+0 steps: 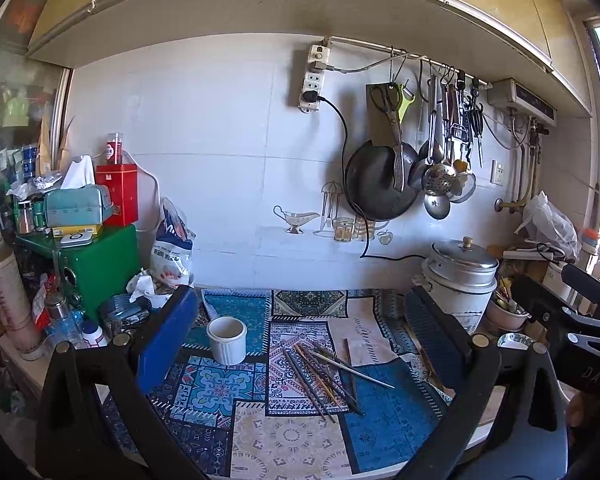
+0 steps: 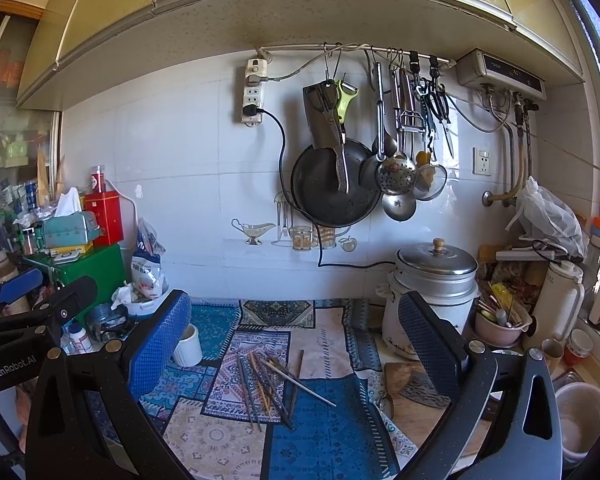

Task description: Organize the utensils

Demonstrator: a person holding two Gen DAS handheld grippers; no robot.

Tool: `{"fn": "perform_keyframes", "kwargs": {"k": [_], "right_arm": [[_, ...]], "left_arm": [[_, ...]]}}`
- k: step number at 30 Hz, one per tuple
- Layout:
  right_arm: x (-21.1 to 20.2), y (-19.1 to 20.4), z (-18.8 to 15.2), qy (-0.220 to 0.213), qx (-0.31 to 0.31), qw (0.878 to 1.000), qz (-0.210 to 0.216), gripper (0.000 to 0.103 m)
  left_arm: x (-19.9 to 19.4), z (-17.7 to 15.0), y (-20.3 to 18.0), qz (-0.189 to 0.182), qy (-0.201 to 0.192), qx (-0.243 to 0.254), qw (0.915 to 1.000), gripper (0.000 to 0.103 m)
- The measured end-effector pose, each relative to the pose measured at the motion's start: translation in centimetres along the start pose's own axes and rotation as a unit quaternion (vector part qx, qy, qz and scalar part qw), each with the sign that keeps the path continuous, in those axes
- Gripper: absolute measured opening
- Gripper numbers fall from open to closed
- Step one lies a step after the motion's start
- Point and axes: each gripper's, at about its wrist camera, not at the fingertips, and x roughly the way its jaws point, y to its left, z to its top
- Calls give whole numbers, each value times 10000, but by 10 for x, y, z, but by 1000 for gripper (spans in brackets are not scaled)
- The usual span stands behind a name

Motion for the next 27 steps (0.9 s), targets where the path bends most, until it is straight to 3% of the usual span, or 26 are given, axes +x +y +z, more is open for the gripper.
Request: {"fn": "perform_keyframes", "kwargs": {"k": [27], "right_arm": [[6,5,7,-83,3,9998,205,103]], "left_arm": [[0,2,2,194,-84,10,9998,103]]}}
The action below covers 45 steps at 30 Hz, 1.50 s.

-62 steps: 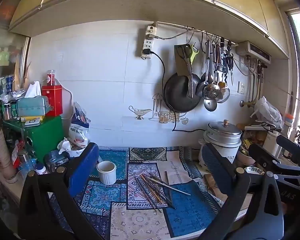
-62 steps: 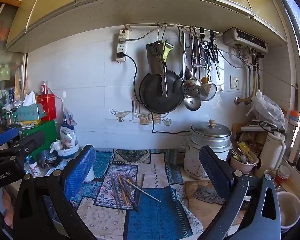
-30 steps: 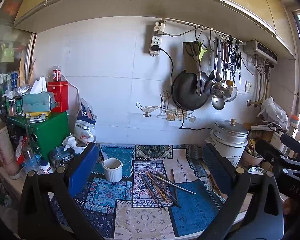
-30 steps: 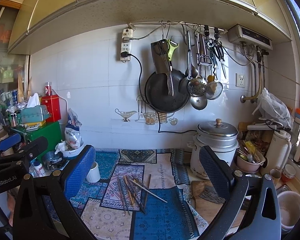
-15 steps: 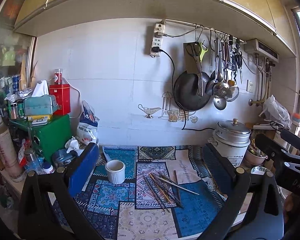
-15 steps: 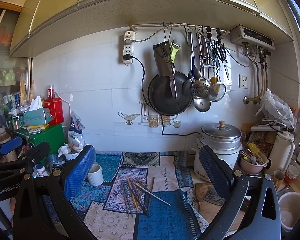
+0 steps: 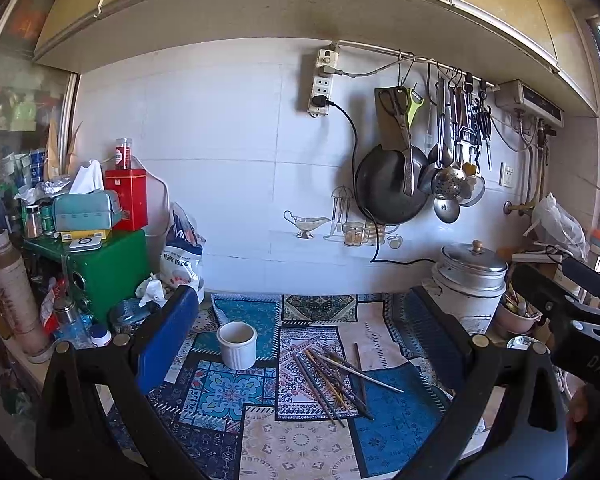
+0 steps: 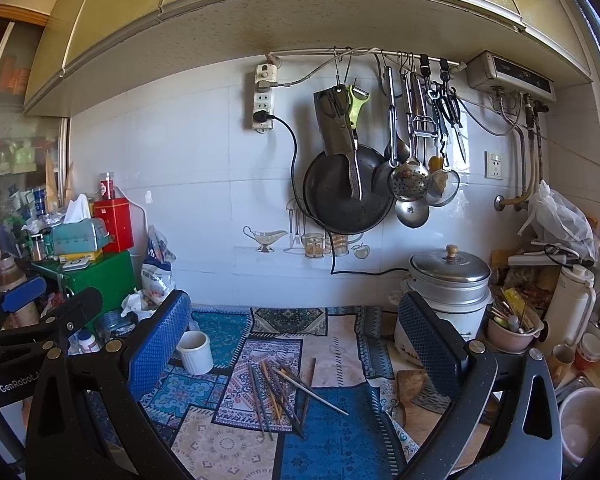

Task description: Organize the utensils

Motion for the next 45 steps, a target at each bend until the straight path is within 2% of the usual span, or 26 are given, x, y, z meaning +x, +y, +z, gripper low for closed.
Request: {"fn": "perform_keyframes", "kwargs": {"k": [21,27,35,38,45], "right_arm": [[6,8,1,1,-37,10000,17,103],[24,13,2,140,-44,9999,-40,103],[66,13,-9,590,3,9980,-210,103],[88,14,-15,826,14,9961,-293,103],[148,21,-35,1423,52,9881,-579,103]], "left_arm": [[10,2,5,39,56,-69,10000,103],[25,2,7,-18,158,-19,9999,103],[79,-5,18,-129,584,-56,9982,103],[107,-12,26,-98,710,-122,9974,103],[183,-35,45,-233,1294,-97,9913,103]]}}
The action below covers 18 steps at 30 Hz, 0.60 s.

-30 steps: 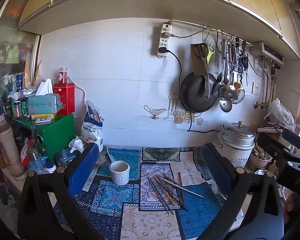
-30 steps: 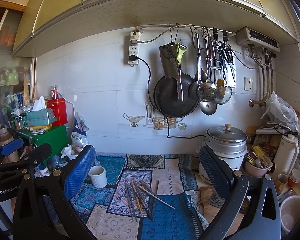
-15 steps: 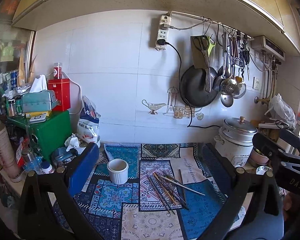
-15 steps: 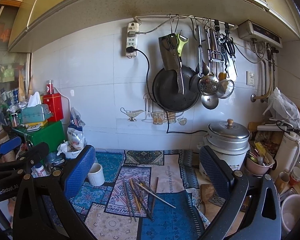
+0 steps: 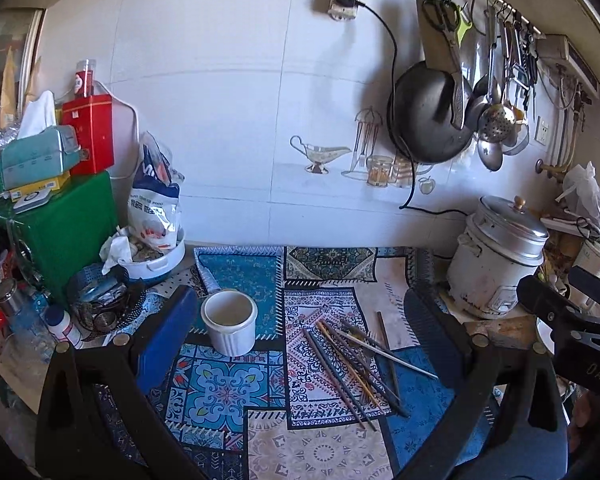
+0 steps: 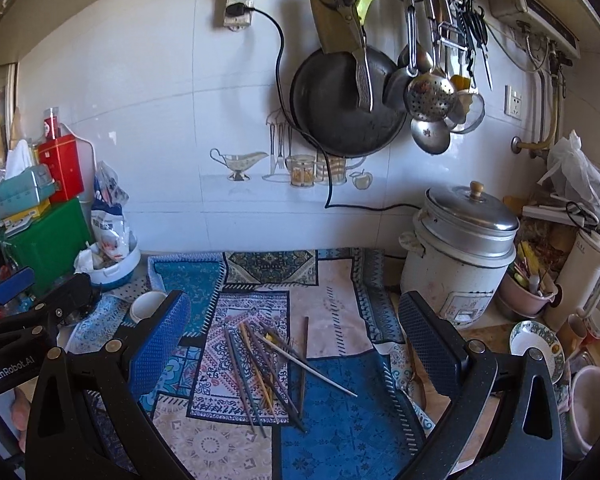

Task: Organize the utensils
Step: 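Lower both tools toward the pile of chopsticks and rods on the mat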

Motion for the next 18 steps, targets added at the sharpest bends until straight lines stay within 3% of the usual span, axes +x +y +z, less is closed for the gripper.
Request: {"fn": "perform_keyframes", "kwargs": {"k": [9,18], "right_arm": [[89,6,-27,1231,175,9916,-345,103],[155,-5,-72,2393,648,9673,-534,102]], "left_arm": [[106,-22,20,-180,1100,198,9936,103],[179,-65,19,-441,2131,683,9736,103]]}}
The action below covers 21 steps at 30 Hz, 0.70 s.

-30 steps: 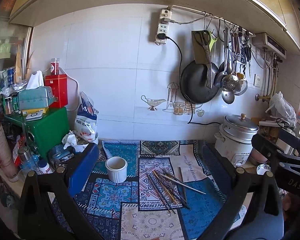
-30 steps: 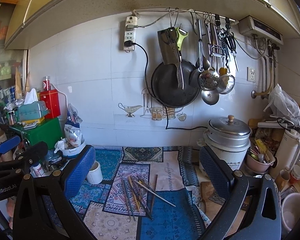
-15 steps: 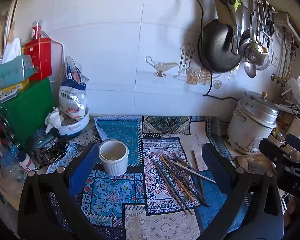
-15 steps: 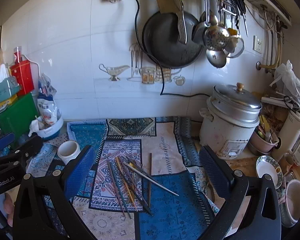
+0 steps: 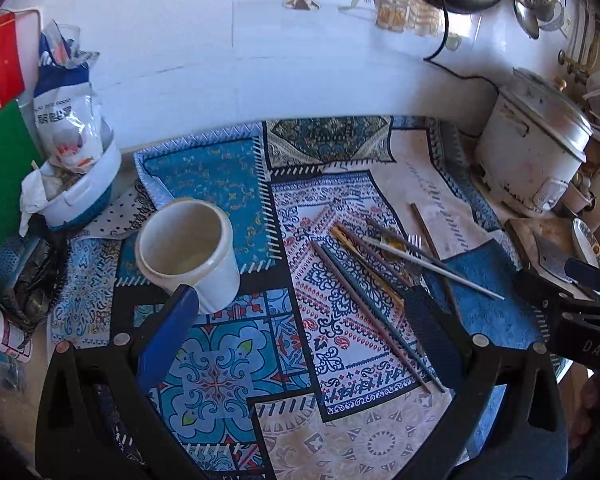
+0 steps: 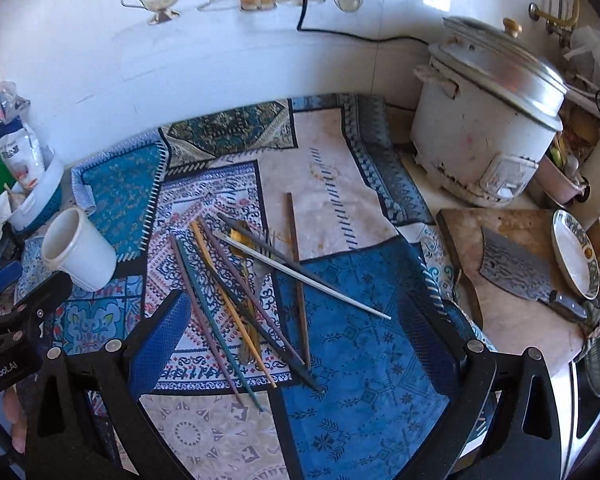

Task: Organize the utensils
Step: 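Lower both tools toward the pile of chopsticks and rods on the mat, then grasp a brown chopstick with the left tool while the right tool grasps a silver rod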

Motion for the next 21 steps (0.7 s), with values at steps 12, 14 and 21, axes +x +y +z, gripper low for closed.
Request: {"fn": "perform_keyframes", "kwargs": {"k": [12,14,21], "right_arm": [[88,-18,15,991,-353,9936,404,83],[100,-18,20,1141,-530,9906,531,75],[134,-13,42,1410,-1069,9792,989,59]], "left_arm": [[82,-7,-20,-218,1217,-175,9922,76],[93,-7,-23,-182,1343,-288,9904,68],[135,-1,-29,-416,1901,-731,9782,41]]}}
